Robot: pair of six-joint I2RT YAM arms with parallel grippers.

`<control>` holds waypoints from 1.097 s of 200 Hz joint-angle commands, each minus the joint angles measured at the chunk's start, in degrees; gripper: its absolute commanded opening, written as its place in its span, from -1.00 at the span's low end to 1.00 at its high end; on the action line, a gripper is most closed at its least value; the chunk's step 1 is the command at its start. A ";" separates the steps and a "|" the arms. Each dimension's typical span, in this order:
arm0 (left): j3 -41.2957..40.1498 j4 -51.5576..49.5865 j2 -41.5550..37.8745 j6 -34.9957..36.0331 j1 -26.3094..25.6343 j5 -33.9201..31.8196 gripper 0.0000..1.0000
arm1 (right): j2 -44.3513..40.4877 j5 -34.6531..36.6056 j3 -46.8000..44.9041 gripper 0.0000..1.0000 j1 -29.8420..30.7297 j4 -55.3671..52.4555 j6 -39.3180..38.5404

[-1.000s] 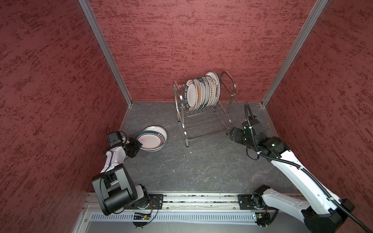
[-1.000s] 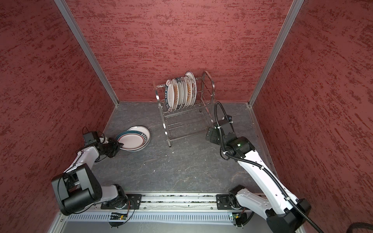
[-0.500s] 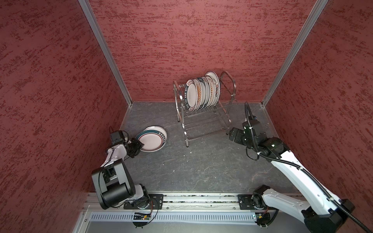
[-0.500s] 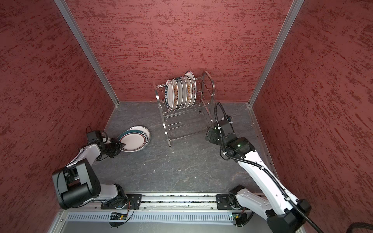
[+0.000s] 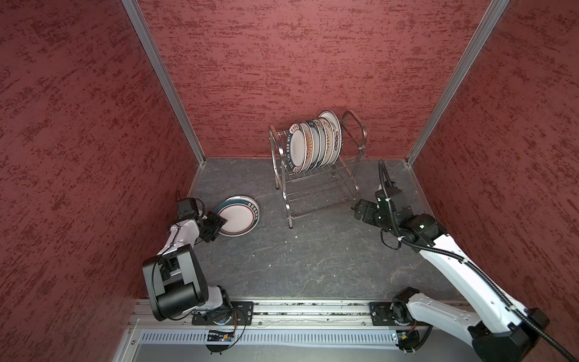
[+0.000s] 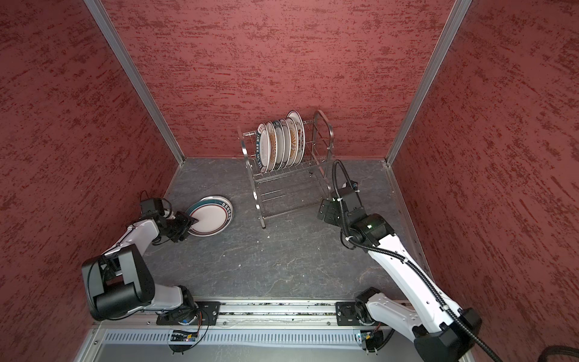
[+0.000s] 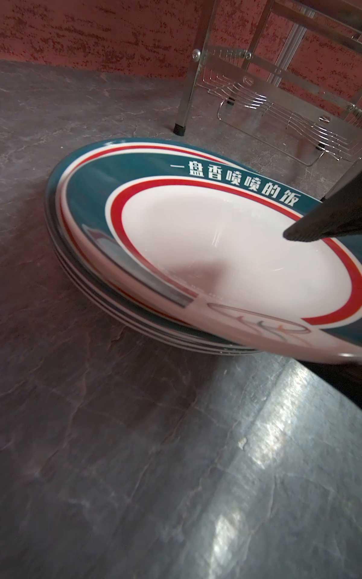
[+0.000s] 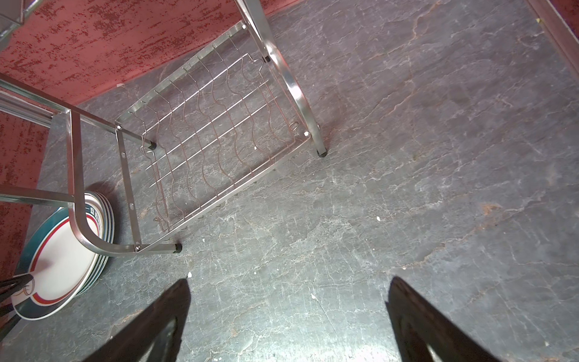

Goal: Unload the plates from the dish rack
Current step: Place the plate among the plates.

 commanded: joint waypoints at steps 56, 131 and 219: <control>2.98 -2.68 0.08 0.37 -2.22 -4.86 0.32 | -0.51 -1.43 -1.20 0.98 -0.41 2.16 -0.27; 3.66 -2.16 -0.84 0.44 -3.97 -6.35 0.58 | -0.64 -1.84 -1.75 0.98 -0.43 2.55 -0.53; 4.20 -8.70 -7.64 1.39 -2.86 -7.33 0.99 | -0.43 -0.04 0.94 0.98 -0.43 1.35 -3.74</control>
